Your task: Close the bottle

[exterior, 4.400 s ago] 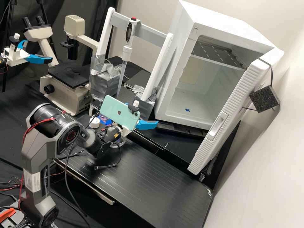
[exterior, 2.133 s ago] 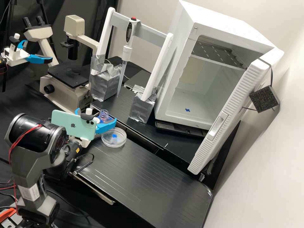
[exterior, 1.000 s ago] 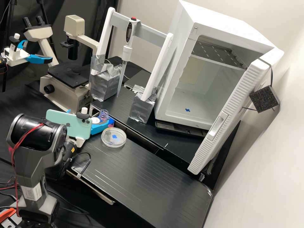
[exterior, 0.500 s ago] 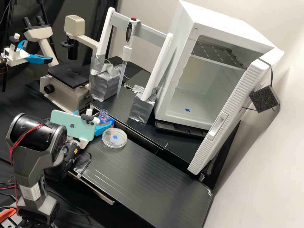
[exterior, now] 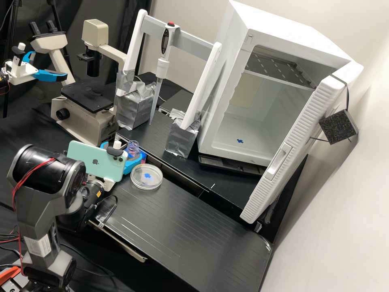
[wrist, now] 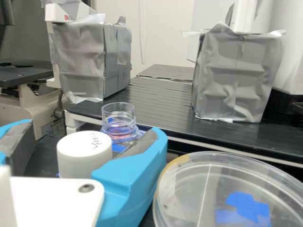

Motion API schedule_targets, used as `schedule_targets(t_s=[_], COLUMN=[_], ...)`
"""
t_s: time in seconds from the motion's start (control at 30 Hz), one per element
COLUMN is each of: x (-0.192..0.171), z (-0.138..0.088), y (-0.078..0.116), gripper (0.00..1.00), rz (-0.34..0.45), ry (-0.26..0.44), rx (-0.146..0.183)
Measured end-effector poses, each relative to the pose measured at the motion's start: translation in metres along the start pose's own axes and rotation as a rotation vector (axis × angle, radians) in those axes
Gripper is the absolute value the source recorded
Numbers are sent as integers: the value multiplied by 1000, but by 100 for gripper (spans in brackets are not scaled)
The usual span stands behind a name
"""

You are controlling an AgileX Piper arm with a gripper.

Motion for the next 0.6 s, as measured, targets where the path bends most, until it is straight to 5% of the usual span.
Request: schedule_targets(t_s=[0.6], x=[-6], z=[3], y=[3], gripper=[0], rz=[14], ry=[-14], rx=[14])
